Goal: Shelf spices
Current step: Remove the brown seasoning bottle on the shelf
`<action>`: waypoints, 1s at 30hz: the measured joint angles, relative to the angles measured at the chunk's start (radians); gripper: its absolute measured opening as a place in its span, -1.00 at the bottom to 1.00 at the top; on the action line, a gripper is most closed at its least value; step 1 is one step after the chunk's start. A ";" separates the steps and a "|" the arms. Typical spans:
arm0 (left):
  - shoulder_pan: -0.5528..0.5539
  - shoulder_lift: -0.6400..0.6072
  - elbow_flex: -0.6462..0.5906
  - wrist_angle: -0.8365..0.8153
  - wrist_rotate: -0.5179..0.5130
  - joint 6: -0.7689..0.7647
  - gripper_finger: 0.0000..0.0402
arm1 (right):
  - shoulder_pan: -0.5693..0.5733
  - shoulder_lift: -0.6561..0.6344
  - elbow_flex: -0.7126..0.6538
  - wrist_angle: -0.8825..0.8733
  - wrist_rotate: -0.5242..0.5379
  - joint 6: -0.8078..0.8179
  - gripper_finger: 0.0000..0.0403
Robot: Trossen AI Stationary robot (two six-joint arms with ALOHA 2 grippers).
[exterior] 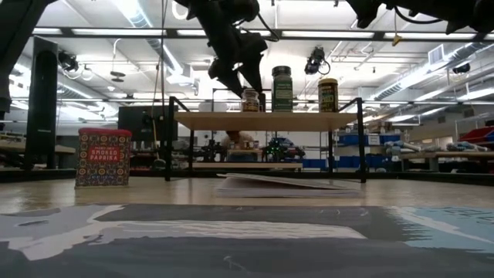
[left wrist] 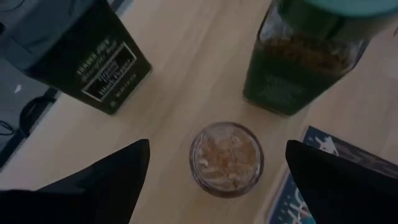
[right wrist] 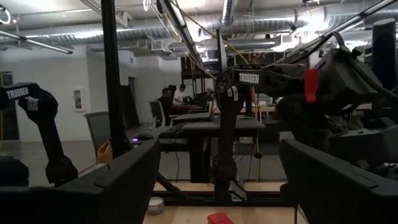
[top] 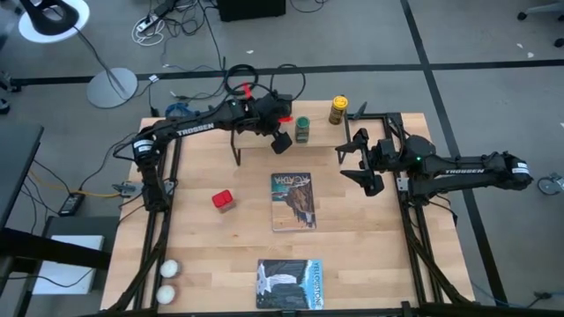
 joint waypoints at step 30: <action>-0.001 0.028 0.000 -0.008 0.013 -0.003 -0.14 | 0.000 0.000 0.000 0.001 -0.001 -0.008 0.62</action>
